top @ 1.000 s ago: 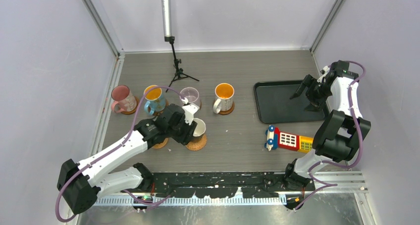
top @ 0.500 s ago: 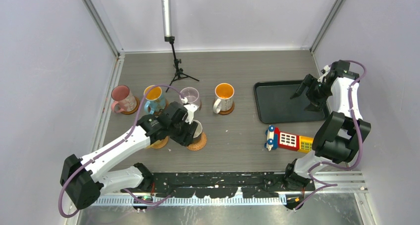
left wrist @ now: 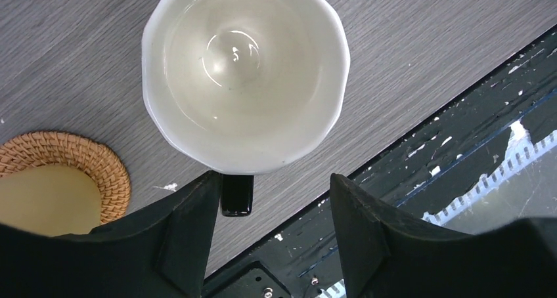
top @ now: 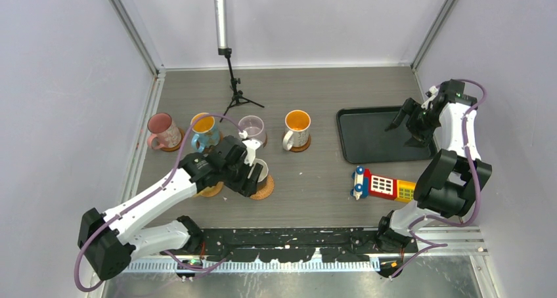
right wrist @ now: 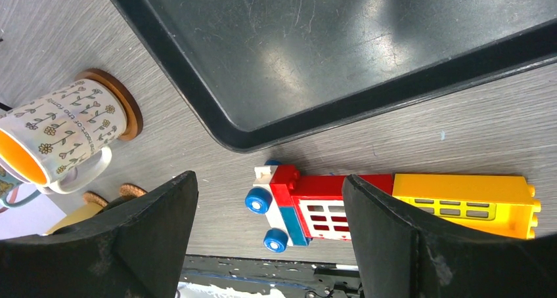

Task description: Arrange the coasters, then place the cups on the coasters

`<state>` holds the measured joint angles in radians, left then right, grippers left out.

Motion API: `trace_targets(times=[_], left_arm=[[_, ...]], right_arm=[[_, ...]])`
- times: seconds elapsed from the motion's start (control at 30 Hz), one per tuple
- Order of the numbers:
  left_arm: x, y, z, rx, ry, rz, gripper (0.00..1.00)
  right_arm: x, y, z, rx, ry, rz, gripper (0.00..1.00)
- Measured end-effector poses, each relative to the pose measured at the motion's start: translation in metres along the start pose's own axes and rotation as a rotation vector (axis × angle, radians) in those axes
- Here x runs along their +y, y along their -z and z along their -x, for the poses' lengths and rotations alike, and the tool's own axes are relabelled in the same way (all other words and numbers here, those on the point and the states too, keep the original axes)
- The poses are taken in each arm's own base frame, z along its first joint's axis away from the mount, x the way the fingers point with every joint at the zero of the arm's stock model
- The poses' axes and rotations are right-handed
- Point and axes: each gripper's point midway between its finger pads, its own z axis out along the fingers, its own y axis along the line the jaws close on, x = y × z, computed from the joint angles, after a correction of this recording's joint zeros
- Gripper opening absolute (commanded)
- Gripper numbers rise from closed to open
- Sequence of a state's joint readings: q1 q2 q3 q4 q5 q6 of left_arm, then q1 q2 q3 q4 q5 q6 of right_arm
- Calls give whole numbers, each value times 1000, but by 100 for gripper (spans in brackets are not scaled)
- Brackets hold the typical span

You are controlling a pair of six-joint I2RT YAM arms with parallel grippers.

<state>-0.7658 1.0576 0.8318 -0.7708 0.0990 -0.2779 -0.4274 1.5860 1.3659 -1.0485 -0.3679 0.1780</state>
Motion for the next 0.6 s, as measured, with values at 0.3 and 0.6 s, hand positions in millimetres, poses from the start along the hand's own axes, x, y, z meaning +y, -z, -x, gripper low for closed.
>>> trace_targets(times=[0.3,0.6], left_arm=[[-1,9,7,-22,5,-2,71],[15,40,45,-111,114,8,79]], right_arm=[[4,4,-4,8,40,2,85],[32,8,-5,8,182,30,85]])
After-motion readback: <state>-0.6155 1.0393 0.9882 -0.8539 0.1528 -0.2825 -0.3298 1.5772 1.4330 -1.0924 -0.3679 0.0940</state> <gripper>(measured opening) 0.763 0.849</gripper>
